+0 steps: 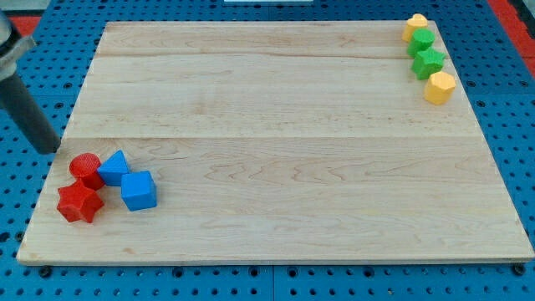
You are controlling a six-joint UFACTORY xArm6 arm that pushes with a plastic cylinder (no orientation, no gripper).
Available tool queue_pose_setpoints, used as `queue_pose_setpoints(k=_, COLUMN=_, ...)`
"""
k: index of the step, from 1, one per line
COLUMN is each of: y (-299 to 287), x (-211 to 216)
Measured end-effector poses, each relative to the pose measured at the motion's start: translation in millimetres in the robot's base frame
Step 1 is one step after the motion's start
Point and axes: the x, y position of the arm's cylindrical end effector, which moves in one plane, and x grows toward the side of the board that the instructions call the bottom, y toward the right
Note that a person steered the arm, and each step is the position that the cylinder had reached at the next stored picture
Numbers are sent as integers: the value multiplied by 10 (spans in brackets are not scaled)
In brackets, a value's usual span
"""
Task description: Move your arm closer to the red star
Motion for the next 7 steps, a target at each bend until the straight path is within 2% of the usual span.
queue_pose_setpoints(k=3, y=25, x=912)
queue_pose_setpoints(k=4, y=25, x=978)
queue_pose_setpoints(k=6, y=92, x=827)
queue_pose_setpoints(k=7, y=312, x=827)
